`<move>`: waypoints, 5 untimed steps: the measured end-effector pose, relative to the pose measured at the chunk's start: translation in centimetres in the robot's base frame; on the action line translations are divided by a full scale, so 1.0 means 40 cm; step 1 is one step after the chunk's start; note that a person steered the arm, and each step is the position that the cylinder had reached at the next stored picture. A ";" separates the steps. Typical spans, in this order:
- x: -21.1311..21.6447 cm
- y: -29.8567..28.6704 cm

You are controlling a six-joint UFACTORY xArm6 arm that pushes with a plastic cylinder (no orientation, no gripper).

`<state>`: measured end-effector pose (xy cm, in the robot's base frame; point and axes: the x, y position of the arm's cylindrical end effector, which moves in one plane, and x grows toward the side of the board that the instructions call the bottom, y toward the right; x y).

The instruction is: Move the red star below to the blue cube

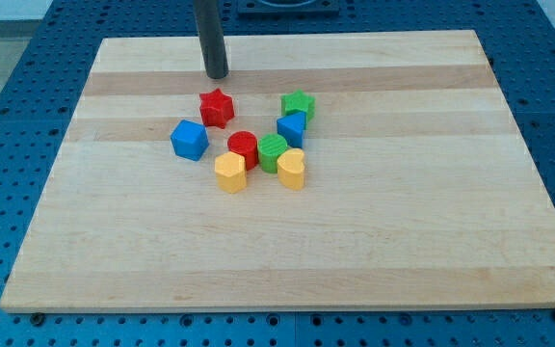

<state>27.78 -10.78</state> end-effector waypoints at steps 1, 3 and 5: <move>0.096 0.000; 0.189 -0.002; 0.172 0.072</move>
<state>34.68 -7.92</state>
